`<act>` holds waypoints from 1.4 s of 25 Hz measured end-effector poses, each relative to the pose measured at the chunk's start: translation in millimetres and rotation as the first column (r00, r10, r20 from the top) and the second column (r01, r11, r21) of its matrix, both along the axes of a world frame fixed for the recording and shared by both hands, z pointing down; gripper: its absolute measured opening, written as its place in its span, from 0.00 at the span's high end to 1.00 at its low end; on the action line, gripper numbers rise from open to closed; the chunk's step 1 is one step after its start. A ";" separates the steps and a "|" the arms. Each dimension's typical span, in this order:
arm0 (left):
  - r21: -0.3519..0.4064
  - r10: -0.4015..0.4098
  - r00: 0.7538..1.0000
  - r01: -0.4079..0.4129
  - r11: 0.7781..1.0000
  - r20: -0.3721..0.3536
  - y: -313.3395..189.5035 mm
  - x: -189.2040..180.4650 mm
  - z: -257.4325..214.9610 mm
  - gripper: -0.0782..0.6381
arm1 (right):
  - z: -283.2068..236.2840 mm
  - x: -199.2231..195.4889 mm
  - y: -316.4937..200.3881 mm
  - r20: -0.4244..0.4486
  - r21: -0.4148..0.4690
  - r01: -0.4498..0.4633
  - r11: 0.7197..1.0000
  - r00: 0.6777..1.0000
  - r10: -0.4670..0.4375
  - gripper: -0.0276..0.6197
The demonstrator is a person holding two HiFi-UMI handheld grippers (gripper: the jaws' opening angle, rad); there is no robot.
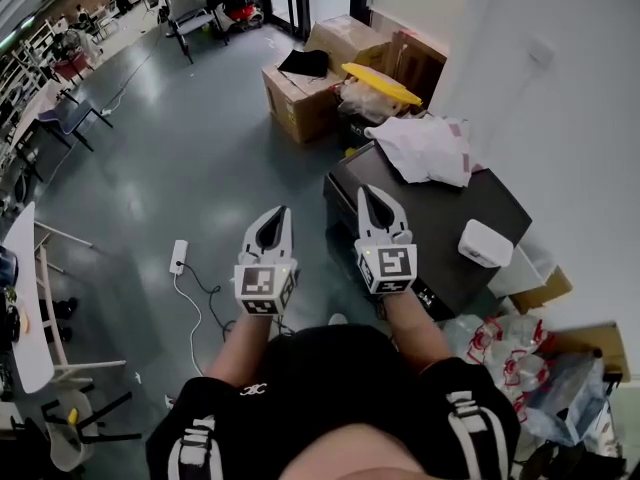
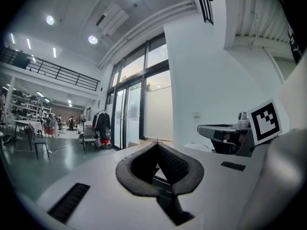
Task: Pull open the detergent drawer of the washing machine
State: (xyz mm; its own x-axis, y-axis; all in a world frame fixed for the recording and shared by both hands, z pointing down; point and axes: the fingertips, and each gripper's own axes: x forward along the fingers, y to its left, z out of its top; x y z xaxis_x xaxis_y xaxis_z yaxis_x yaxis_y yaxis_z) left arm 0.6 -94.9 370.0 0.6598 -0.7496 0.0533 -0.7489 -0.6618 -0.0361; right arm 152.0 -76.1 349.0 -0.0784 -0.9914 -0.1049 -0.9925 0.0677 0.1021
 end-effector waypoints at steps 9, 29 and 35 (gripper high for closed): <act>-0.039 0.006 1.000 -0.006 0.999 0.004 -39.9 32.5 7.3 0.89 | 5.9 33.2 -39.9 0.017 -0.023 -0.003 1.000 1.000 0.004 0.95; -0.124 0.036 0.997 -0.045 0.991 -0.072 -106.4 35.1 21.1 0.67 | 18.3 50.2 -80.0 0.030 -0.070 -0.030 0.997 0.999 0.032 0.95; -0.245 0.054 0.996 -0.070 0.967 -0.072 -116.9 31.9 60.7 0.67 | 21.9 54.5 -80.7 0.019 -0.087 -0.053 0.995 0.998 0.055 0.95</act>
State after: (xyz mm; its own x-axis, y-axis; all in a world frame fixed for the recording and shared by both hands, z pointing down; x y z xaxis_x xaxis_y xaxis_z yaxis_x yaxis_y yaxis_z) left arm 32.5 -211.8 430.7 0.7129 -0.6758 0.1873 -0.7012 -0.6896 0.1809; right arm 206.5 -156.9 370.9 -0.0235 -0.9995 -0.0193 -0.9968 0.0219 0.0765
